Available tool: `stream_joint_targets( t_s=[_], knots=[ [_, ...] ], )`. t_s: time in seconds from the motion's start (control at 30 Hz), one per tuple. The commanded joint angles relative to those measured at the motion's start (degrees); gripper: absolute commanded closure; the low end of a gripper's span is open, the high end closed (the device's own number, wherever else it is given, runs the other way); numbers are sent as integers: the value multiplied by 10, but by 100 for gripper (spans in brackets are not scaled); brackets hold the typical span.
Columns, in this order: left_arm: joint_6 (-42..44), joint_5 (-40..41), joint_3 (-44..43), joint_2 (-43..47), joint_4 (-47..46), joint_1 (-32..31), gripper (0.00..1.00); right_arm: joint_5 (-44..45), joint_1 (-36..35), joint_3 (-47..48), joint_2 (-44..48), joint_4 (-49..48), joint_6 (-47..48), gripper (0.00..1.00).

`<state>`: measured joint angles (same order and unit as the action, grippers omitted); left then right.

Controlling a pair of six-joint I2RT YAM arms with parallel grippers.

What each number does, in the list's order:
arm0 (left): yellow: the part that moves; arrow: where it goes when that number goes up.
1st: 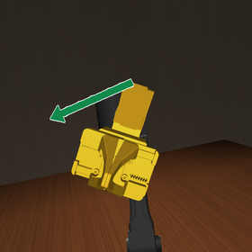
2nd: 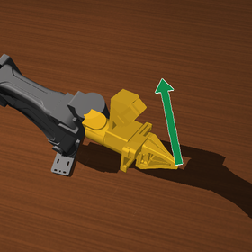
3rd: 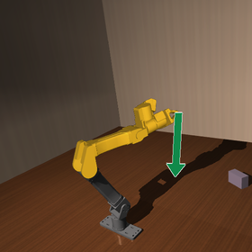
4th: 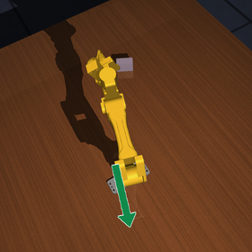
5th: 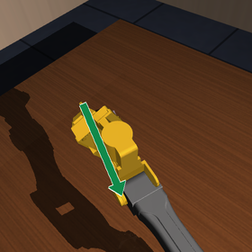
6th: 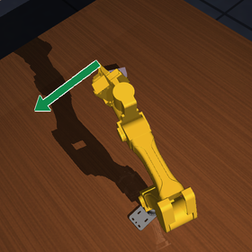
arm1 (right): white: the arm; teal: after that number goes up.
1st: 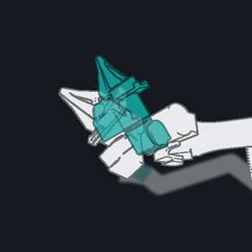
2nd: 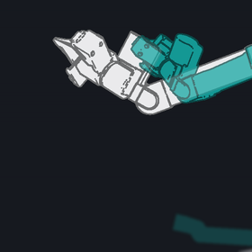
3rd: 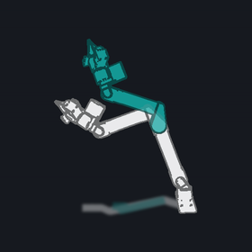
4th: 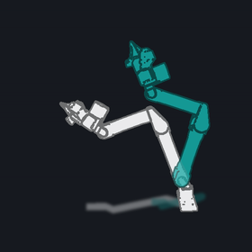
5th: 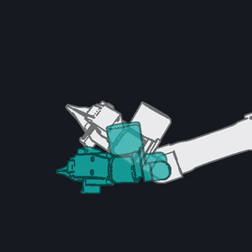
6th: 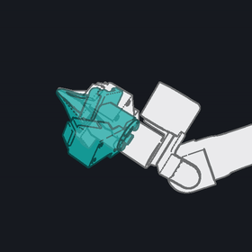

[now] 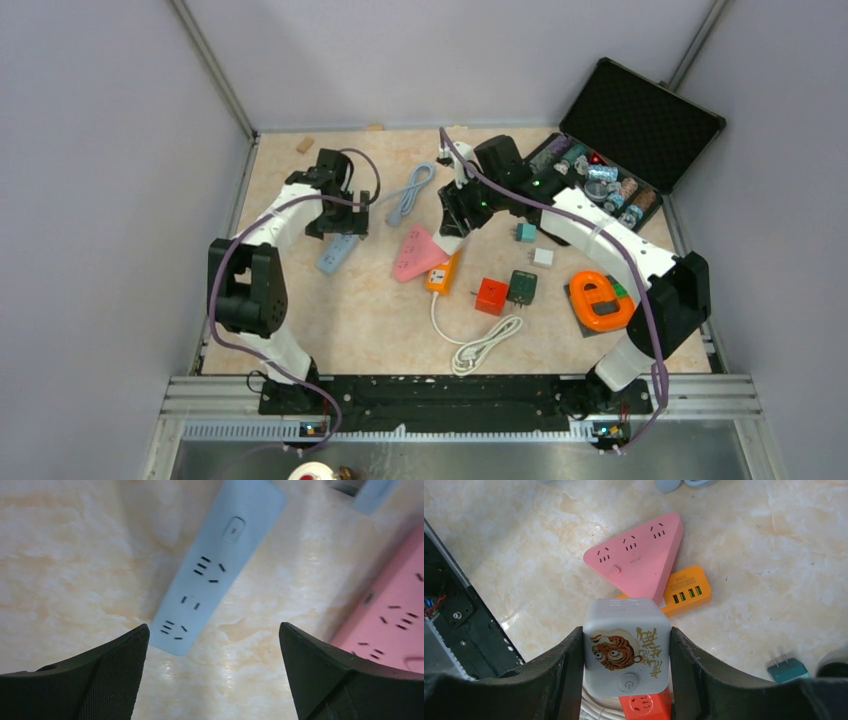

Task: Insert the plug
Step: Move the socket to the center of the board.

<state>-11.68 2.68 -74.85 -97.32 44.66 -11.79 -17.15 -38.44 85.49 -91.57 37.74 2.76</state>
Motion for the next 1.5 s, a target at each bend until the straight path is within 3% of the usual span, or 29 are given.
stream_joint_targets(
  t_s=[0.0,0.1,0.27,0.37,0.53,0.67,0.9,1.07,1.2,1.33,1.4,1.47],
  knots=[
    [86,69,-13,-38,0,12,1,1,11,22,0,-1,-57,100],
    [103,80,-15,-66,2,19,1,-30,29,51,-18,27,-72,100],
    [112,31,-17,-96,5,27,3,-40,38,57,-21,38,-63,100],
    [106,-9,-18,-103,9,26,11,-39,39,58,-22,42,-59,100],
    [58,-68,3,-86,1,14,40,-41,40,59,-23,44,-52,100],
    [5,-83,32,-67,-7,-21,56,-37,40,64,-31,55,-38,100],
    [-91,-67,100,-6,-14,-121,64,-49,40,59,-34,59,-13,100],
    [-165,-65,178,62,-13,-157,70,-63,40,53,-38,51,-7,100],
    [-190,-72,239,128,-12,-173,64,-80,39,56,-47,49,-4,100],
    [-178,-51,242,171,16,-173,20,-105,37,70,-65,54,3,100],
    [-162,-34,216,175,35,-166,9,-118,31,79,-78,59,8,100],
    [-142,-40,184,172,43,-146,5,-119,20,93,-93,65,14,100]
  ],
)
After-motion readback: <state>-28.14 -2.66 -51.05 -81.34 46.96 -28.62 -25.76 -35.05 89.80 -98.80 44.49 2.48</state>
